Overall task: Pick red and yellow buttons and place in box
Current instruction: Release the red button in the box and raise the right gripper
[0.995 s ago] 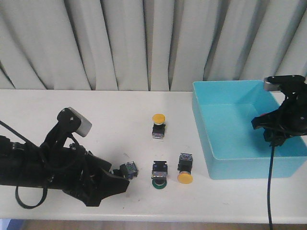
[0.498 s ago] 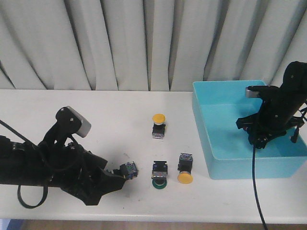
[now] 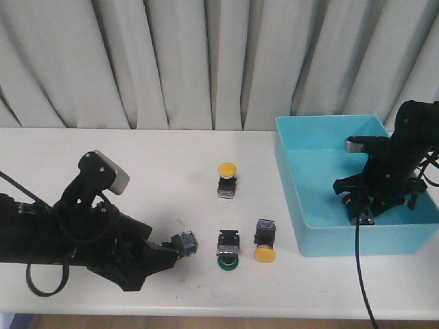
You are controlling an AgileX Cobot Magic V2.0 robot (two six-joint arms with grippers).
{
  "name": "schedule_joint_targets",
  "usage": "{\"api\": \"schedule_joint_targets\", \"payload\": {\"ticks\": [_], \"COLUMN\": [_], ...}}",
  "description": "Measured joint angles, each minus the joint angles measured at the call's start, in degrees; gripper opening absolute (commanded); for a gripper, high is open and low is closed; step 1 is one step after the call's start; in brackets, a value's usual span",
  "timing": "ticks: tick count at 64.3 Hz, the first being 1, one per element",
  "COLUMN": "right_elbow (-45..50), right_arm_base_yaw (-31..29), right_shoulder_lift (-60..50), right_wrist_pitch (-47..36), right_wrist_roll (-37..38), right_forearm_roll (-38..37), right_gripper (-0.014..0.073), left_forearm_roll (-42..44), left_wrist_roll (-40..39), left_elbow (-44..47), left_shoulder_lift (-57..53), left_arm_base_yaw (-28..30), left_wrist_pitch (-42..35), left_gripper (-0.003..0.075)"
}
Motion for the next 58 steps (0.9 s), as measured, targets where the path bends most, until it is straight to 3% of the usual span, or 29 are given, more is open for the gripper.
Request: {"api": "schedule_joint_targets", "payload": {"ticks": [16, 31, 45, 58], "right_elbow": [-1.7, -1.7, 1.4, 15.9], "right_arm_base_yaw": [0.0, 0.8, 10.9, 20.0], "right_shoulder_lift": [-1.1, -13.4, -29.3, -43.4], "right_wrist_pitch": [2.3, 4.9, 4.9, -1.2], "right_wrist_roll": [-0.1, -3.6, -4.2, -2.8], "right_forearm_roll": [0.8, 7.1, 6.0, 4.5], "right_gripper": [0.0415, 0.0386, 0.0374, 0.0373], "left_forearm_roll": [0.0, 0.0, 0.0, 0.0], "left_wrist_roll": [0.0, 0.0, 0.0, 0.0], "left_elbow": [0.0, 0.0, 0.0, 0.0], "left_shoulder_lift": [0.0, 0.0, 0.0, 0.0], "left_arm_base_yaw": [0.0, 0.0, 0.0, 0.0], "left_wrist_pitch": [-0.1, -0.2, -0.9, -2.9], "left_gripper": [0.0524, 0.0524, 0.0524, 0.0524]}}
